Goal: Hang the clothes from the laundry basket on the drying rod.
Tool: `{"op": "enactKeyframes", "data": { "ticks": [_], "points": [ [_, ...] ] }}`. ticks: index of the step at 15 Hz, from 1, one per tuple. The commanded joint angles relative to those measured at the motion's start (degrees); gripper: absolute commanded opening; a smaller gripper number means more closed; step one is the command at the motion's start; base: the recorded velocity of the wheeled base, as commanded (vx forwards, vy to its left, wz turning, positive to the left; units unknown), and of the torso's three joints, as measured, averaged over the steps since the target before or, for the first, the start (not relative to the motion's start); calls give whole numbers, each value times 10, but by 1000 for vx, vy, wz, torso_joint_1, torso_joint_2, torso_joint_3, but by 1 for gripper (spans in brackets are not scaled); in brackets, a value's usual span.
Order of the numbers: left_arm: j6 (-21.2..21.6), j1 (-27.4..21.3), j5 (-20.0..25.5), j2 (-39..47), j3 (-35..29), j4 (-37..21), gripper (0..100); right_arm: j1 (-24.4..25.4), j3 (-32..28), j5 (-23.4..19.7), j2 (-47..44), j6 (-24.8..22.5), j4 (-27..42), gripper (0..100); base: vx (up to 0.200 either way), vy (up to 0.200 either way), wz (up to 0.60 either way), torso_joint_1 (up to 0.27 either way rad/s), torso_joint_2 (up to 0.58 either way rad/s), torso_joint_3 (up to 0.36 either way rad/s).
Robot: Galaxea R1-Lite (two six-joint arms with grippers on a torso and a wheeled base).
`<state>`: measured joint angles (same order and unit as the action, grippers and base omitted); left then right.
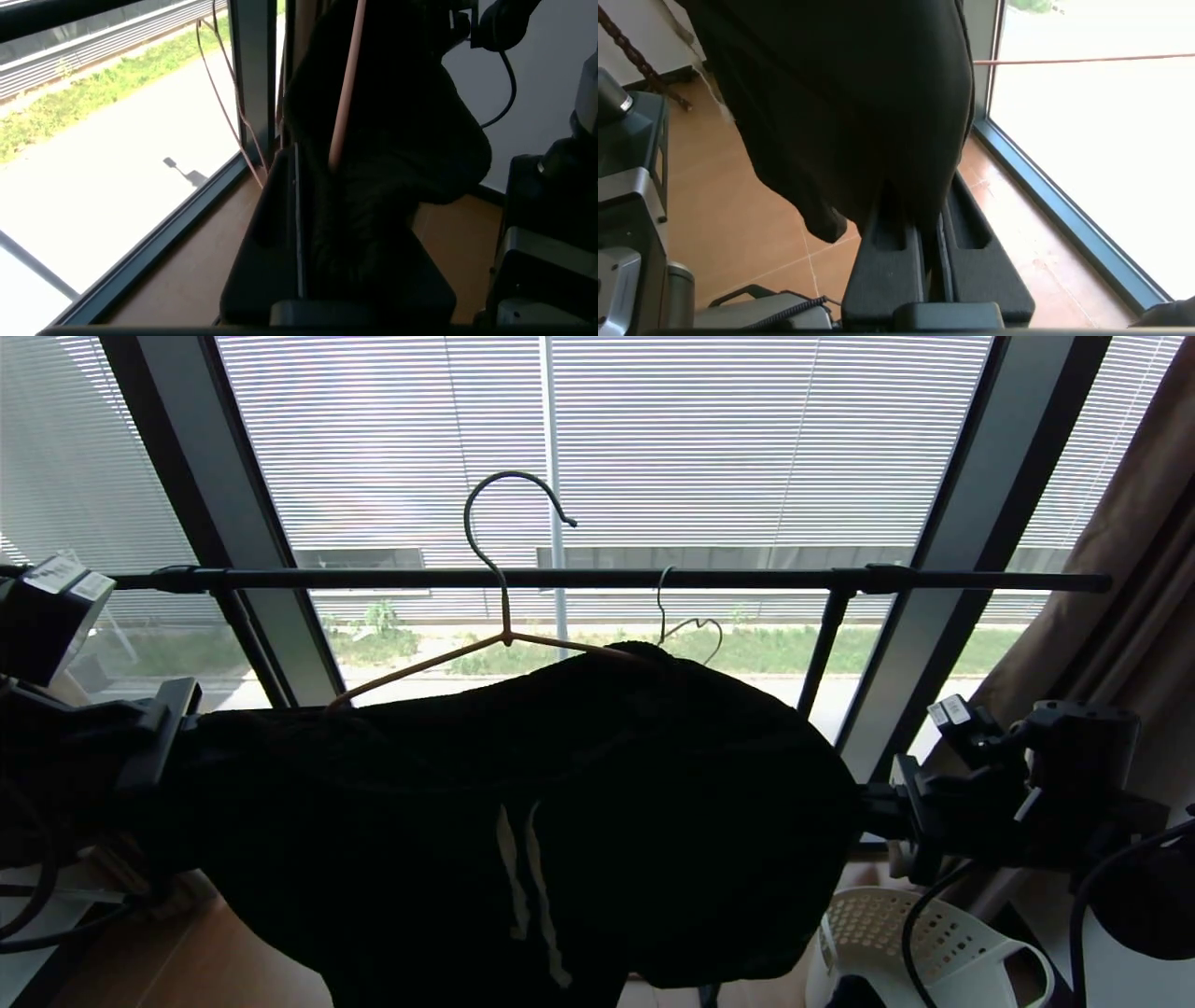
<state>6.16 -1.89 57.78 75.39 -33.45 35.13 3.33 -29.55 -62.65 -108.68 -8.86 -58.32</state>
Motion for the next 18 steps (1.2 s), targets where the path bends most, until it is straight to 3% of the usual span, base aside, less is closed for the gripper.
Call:
{"op": "enactKeyframes", "data": {
  "ticks": [1,7,8,9,11,15,16,18],
  "points": [
    [-2,4,7,-6,1,0,0,-1,0,0,-1,-1,0,0,0,0,0,0,0,0],
    [-4,3,8,-11,8,0,0,54,37,5,16,-12,0,0,0,0,0,0,0,0],
    [-4,4,8,-13,9,0,0,58,45,11,17,-36,0,100,0,0,0,0,0,0],
    [-4,5,8,-19,9,-1,0,59,52,11,17,-64,0,100,0,0,0,0,0,0],
    [-4,7,8,-24,14,-1,0,66,50,17,23,-70,1,100,0,0,0,0,0,0],
    [-3,36,7,-47,55,-1,0,77,51,67,36,-80,0,100,0,0,0,0,0,0],
    [-4,56,7,-57,57,-2,0,84,49,130,32,-92,0,100,0,0,0,0,0,0],
    [-3,62,7,-66,68,-4,0,104,48,184,36,-106,0,100,0,0,0,0,0,0]
  ]
}}
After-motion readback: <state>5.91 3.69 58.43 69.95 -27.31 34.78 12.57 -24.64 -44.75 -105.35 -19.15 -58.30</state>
